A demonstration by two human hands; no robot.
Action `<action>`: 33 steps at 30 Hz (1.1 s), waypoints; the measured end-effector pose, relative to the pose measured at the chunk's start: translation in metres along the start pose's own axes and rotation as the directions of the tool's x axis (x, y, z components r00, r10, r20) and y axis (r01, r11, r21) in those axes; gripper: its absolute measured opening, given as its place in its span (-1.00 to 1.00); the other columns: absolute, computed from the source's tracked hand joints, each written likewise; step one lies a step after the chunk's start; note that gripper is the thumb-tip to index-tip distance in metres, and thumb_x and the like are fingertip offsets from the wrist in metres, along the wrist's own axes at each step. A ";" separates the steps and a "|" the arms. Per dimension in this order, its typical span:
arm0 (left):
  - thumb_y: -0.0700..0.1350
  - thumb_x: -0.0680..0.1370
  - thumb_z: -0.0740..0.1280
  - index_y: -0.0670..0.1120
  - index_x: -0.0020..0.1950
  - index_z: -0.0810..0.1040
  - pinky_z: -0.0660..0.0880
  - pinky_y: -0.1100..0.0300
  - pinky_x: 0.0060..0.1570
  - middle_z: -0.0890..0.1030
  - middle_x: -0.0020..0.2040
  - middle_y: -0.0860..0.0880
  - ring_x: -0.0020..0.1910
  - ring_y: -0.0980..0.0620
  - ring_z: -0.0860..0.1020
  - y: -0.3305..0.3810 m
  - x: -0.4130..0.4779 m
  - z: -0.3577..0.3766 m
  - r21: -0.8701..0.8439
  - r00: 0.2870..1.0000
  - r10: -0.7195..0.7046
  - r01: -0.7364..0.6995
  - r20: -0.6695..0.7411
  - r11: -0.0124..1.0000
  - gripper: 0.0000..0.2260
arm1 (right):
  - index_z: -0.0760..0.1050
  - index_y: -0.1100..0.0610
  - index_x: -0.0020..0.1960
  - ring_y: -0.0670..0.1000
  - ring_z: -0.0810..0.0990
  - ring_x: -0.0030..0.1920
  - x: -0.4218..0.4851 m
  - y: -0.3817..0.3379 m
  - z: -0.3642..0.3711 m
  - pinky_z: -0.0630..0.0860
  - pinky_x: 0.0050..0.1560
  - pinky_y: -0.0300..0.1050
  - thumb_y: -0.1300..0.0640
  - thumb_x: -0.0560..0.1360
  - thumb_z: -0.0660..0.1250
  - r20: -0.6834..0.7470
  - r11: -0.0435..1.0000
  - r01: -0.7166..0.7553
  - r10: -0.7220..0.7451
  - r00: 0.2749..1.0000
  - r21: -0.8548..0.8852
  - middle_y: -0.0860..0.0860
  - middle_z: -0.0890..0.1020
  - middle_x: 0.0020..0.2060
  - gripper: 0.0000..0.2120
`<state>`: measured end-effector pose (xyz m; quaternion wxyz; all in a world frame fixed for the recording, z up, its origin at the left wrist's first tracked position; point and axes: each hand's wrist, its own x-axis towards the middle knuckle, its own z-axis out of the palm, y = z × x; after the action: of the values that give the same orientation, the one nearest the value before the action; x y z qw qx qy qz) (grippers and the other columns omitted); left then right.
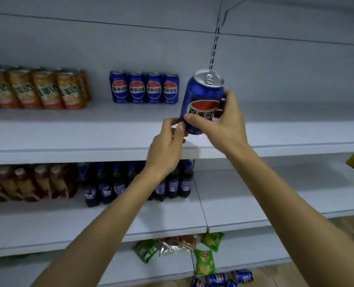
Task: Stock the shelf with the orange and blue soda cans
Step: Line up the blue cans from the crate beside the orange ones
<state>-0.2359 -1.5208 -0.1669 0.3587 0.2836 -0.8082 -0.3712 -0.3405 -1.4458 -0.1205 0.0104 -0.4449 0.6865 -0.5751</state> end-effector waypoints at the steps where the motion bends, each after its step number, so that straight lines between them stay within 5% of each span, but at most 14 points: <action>1: 0.11 0.64 0.06 -0.02 0.36 0.34 0.47 0.18 -0.03 0.57 0.20 0.01 0.12 0.06 0.54 -0.018 0.016 -0.002 0.176 0.997 0.063 -0.070 0.048 0.982 -0.64 | 0.32 0.07 0.24 -0.24 0.55 -0.05 0.022 0.011 0.005 0.51 -0.04 -0.37 0.09 0.28 0.57 0.019 0.999 -0.040 0.040 0.999 -0.021 -0.19 0.52 -0.02 -0.37; 3: 0.19 0.60 0.07 0.02 0.39 0.34 0.41 0.09 0.04 0.51 0.29 0.05 0.26 0.02 0.43 -0.044 0.044 -0.006 0.529 0.976 0.105 -0.191 0.189 0.827 -0.57 | 0.31 0.08 0.26 -0.09 0.56 0.05 0.066 0.037 0.017 0.54 0.07 -0.19 0.12 0.28 0.57 0.044 0.992 -0.115 0.118 0.992 -0.060 -0.09 0.53 0.06 -0.34; 7: 0.32 0.53 -0.12 0.02 0.31 0.45 0.42 0.08 0.04 0.54 0.24 0.03 0.19 -0.02 0.46 -0.073 0.069 0.002 0.674 0.932 0.168 -0.350 0.322 0.650 -0.40 | 0.32 0.15 0.26 0.06 0.55 0.15 0.140 0.088 0.048 0.51 0.13 -0.08 0.15 0.29 0.57 0.047 0.964 -0.226 0.235 0.971 -0.141 0.05 0.54 0.17 -0.35; 14: 0.12 0.59 0.04 -0.03 -0.04 0.63 0.49 0.09 -0.20 0.63 -0.05 0.00 -0.10 -0.05 0.56 -0.096 0.076 0.022 0.690 0.921 0.354 -0.360 0.159 0.627 -0.59 | 0.32 0.21 0.28 0.08 0.53 0.19 0.216 0.149 0.094 0.44 0.04 -0.21 0.10 0.30 0.57 0.037 0.938 -0.283 0.296 0.955 -0.201 0.10 0.53 0.22 -0.33; 19: 0.09 0.57 0.08 -0.02 -0.07 0.66 0.49 0.12 -0.19 0.65 -0.04 -0.01 -0.11 -0.05 0.59 -0.101 0.079 0.024 0.697 0.909 0.387 -0.380 0.157 0.608 -0.62 | 0.29 0.22 0.34 0.10 0.52 0.23 0.240 0.167 0.110 0.46 0.11 -0.15 0.14 0.30 0.57 0.021 0.944 -0.303 0.308 0.951 -0.129 0.12 0.51 0.25 -0.28; 24: 0.12 0.63 -0.03 -0.03 -0.05 0.66 0.51 0.10 -0.16 0.66 -0.02 -0.03 -0.08 -0.06 0.61 -0.104 0.080 0.026 0.703 0.898 0.409 -0.394 0.160 0.591 -0.52 | 0.23 0.18 0.38 0.10 0.54 0.21 0.237 0.185 0.115 0.48 0.07 -0.15 0.21 0.28 0.56 0.047 0.948 -0.257 0.270 0.962 -0.185 0.11 0.53 0.25 -0.22; 33: 0.11 0.59 0.09 -0.04 -0.08 0.66 0.50 0.11 -0.15 0.66 -0.03 -0.03 -0.09 -0.06 0.61 -0.104 0.080 0.025 0.711 0.902 0.397 -0.392 0.171 0.584 -0.61 | 0.24 0.21 0.35 0.14 0.52 0.24 0.260 0.185 0.125 0.47 0.14 -0.03 0.19 0.32 0.54 0.029 0.912 -0.284 0.305 0.952 -0.295 0.13 0.50 0.27 -0.28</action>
<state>-0.2822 -1.6272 -0.2330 0.2911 0.2173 -0.9289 0.0722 -0.5421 -1.7154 -0.1811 0.0580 -0.3544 0.8209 -0.4440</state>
